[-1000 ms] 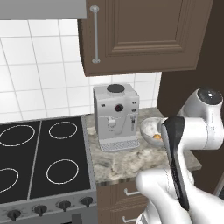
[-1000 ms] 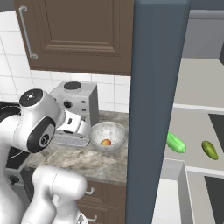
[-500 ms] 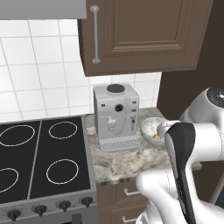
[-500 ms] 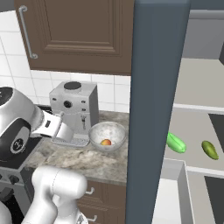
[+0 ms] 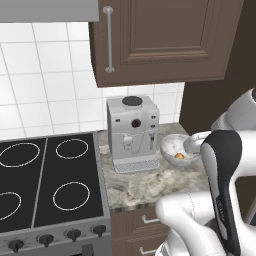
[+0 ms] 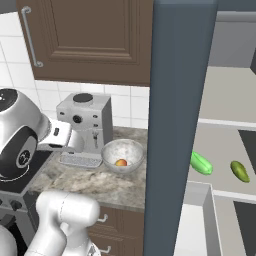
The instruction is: Take the mango, corn, and mango from the freezer and place them in the bowl on the counter.
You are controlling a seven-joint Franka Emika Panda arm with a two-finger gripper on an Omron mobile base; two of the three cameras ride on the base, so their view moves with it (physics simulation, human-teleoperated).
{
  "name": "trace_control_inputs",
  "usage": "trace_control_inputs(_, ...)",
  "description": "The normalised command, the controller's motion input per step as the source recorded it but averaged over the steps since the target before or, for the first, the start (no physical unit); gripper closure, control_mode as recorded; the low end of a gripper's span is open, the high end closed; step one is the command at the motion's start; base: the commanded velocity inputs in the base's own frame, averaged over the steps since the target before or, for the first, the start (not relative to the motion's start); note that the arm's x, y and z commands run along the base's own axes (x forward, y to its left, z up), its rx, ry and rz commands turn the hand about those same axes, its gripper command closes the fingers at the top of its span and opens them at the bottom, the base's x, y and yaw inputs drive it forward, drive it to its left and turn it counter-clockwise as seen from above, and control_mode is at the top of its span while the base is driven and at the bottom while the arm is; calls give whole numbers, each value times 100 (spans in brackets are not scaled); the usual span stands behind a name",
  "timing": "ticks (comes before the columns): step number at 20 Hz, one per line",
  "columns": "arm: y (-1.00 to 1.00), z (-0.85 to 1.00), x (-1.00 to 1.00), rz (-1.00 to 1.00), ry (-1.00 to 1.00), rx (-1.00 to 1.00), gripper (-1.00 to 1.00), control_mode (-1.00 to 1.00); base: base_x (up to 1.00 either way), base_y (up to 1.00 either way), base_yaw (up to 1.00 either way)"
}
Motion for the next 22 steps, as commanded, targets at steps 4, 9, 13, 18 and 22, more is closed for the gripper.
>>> trace_control_inputs(4,1,4,-26,17,0,-6,-100,-100,0,0,0)
trace_control_inputs(9,0,2,-35,-2,-3,0,-100,-100,0,0,0)
trace_control_inputs(13,0,20,-23,-12,0,0,-100,-100,0,0,0)
trace_control_inputs(18,0,38,-3,-6,0,0,-100,-100,0,0,0)
trace_control_inputs(22,0,43,-8,0,0,0,-100,-100,0,0,0)
